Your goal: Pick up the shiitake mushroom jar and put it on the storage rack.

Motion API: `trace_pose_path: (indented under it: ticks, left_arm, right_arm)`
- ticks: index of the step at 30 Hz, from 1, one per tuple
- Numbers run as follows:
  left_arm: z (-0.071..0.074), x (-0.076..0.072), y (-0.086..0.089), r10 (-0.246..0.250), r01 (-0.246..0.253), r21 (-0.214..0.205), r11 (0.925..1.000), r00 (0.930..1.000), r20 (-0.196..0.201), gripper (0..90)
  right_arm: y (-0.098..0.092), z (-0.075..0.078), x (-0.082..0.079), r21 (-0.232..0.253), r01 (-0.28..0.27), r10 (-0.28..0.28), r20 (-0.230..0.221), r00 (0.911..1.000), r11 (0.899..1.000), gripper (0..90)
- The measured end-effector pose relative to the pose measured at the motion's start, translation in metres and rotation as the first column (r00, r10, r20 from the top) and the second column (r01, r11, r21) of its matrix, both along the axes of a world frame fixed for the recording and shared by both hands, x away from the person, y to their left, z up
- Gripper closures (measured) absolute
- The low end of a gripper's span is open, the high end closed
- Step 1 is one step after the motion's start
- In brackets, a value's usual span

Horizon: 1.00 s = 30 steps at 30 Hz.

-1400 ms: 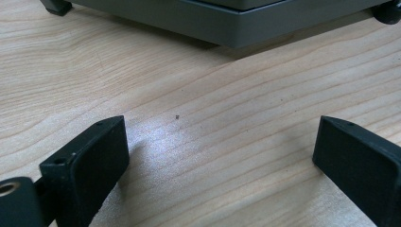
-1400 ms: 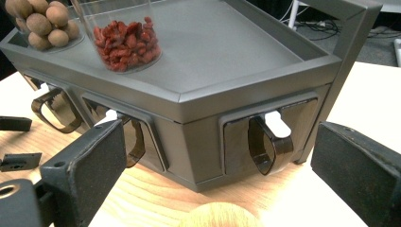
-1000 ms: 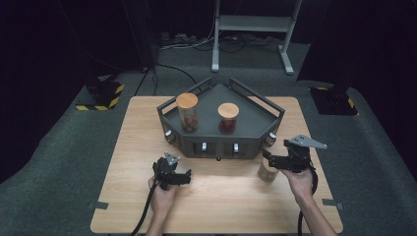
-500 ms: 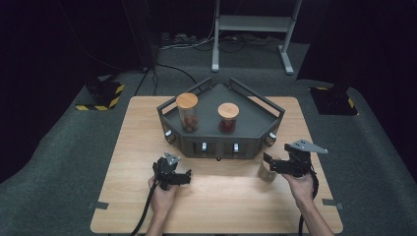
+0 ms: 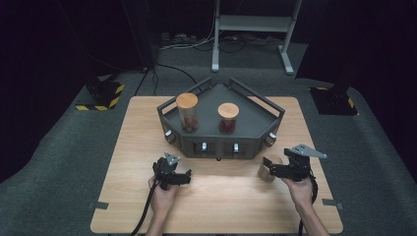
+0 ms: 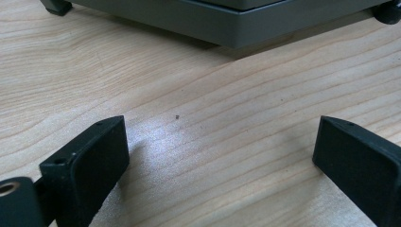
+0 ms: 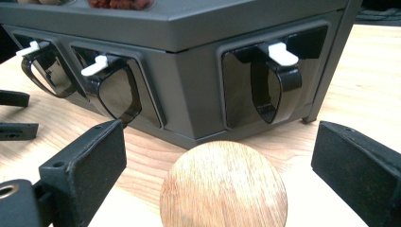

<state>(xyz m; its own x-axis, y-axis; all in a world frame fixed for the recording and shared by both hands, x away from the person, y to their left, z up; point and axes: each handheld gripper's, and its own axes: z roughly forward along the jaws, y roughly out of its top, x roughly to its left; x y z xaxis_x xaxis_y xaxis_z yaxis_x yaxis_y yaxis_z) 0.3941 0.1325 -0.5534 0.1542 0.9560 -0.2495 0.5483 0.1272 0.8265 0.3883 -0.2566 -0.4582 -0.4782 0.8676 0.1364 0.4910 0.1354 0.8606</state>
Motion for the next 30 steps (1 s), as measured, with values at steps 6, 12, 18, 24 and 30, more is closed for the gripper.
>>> trace_pose_path:
  ticks: [6, 12, 18, 24, 30]
  left_arm:
    - [0.0, 0.0, 0.0, 0.001, -0.001, -0.001, 1.0, 1.0, 0.0, 4.2]
    - [0.0, 0.0, 0.0, 0.0, 0.0, 0.0, 1.0, 1.0, 0.0, 4.2]
    - [0.0, 0.0, 0.0, 0.0, 0.0, 0.0, 1.0, 1.0, 0.0, 4.2]
    - [0.0, 0.0, 0.0, 0.001, -0.001, -0.001, 1.0, 1.0, 0.0, 4.2]
    - [0.0, 0.0, 0.0, 0.0, 0.0, 0.0, 1.0, 1.0, 0.0, 4.2]
  right_arm:
    - [0.0, -0.006, -0.003, 0.0, -0.003, 0.003, 0.002, 1.0, 1.0, 3.6]
    - [0.0, -0.011, -0.006, 0.004, -0.004, 0.004, 0.001, 1.0, 1.0, 3.6]
    - [0.0, -0.016, -0.006, 0.002, -0.003, 0.003, -0.002, 1.0, 1.0, 3.6]
    - [0.0, -0.022, -0.007, 0.003, 0.002, -0.002, -0.011, 0.9999, 1.0, 3.6]
    - [0.001, -0.028, -0.007, -0.005, 0.0, 0.0, -0.025, 0.9997, 1.0, 3.6]
